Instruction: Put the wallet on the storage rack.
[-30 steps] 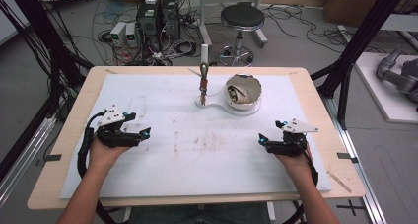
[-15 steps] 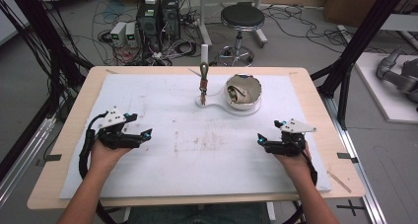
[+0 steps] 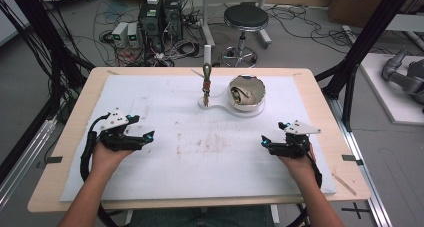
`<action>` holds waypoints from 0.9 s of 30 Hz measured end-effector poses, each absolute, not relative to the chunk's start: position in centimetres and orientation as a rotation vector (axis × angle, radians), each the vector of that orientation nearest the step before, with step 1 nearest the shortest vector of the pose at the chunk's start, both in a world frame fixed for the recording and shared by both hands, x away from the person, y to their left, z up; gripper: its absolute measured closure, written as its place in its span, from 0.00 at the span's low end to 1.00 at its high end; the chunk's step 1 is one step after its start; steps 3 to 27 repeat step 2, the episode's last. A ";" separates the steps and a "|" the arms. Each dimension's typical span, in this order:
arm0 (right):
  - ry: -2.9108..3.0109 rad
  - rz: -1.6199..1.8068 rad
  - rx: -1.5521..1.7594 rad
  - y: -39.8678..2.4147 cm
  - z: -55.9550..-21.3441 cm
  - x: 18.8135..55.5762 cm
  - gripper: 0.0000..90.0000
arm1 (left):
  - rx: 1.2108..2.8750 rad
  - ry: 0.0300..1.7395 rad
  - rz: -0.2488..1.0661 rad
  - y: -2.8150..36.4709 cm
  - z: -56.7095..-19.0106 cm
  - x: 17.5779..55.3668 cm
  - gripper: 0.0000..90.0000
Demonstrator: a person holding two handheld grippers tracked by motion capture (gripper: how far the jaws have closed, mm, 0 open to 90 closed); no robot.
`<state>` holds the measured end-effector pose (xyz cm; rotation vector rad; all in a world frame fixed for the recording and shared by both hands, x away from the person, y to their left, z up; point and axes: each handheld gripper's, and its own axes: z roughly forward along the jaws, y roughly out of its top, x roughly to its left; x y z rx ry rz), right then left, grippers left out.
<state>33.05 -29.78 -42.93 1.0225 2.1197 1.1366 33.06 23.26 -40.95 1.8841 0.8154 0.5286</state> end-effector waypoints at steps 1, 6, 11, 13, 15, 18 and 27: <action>2.120 1.136 1.022 -29.8 -42.9 33.0 0.20 | 1.885 0.815 0.529 23.3 -40.9 33.1 0.21; 2.116 1.140 1.020 -29.8 -42.9 33.0 0.20 | 1.884 0.817 0.527 23.3 -41.0 33.1 0.21; 2.116 1.140 1.020 -29.8 -42.9 33.0 0.20 | 1.884 0.817 0.527 23.3 -41.0 33.1 0.21; 2.116 1.140 1.020 -29.8 -42.9 33.0 0.20 | 1.884 0.817 0.527 23.3 -41.0 33.1 0.21; 2.116 1.140 1.020 -29.8 -42.9 33.0 0.20 | 1.884 0.817 0.527 23.3 -41.0 33.1 0.21; 2.116 1.140 1.020 -29.8 -42.9 33.0 0.20 | 1.884 0.817 0.527 23.3 -41.0 33.1 0.21; 2.116 1.140 1.020 -29.8 -42.9 33.0 0.20 | 1.884 0.817 0.527 23.3 -41.0 33.1 0.21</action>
